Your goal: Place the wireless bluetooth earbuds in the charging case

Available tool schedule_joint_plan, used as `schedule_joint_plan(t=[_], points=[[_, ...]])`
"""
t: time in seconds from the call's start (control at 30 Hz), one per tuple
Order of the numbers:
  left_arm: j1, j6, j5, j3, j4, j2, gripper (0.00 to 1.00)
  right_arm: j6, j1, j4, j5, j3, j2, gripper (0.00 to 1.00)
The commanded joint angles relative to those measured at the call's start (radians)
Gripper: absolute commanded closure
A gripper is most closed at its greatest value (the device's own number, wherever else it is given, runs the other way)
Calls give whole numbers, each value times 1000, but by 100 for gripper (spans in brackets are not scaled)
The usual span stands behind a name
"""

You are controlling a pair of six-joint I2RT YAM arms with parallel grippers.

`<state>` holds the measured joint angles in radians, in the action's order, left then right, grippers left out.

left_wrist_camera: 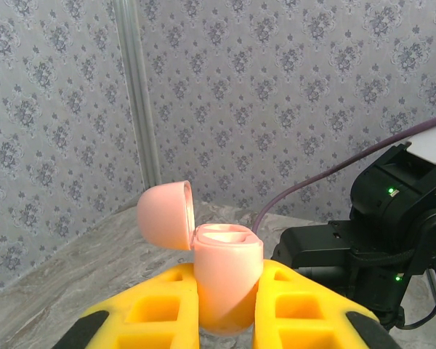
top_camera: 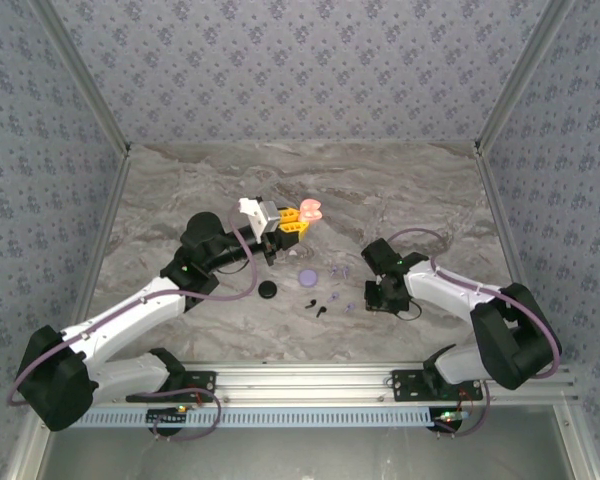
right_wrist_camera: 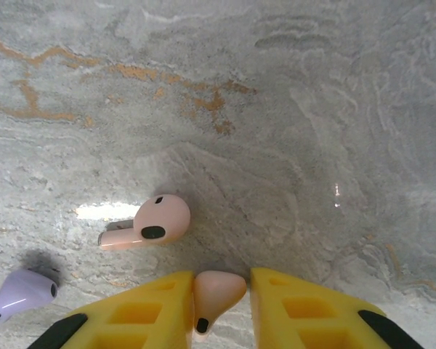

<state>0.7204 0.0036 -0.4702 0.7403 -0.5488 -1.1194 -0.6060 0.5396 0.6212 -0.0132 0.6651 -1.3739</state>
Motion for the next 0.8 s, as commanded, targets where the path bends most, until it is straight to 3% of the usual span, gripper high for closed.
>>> schedule_joint_plan(t=[0.0,0.43,0.6,0.77], points=[[3,3,2,16,-21,14,100,12,9,-54,18,-16,7,73],[5,-27,10,1,-76,-12,100,96,3,-29,90,79,259,76],[5,-33,12,17,-108,-49,100,120,3,-152,18,188,392,76],[6,-38,12,36,-147,-83,100,141,5,-322,-120,297,431,76]])
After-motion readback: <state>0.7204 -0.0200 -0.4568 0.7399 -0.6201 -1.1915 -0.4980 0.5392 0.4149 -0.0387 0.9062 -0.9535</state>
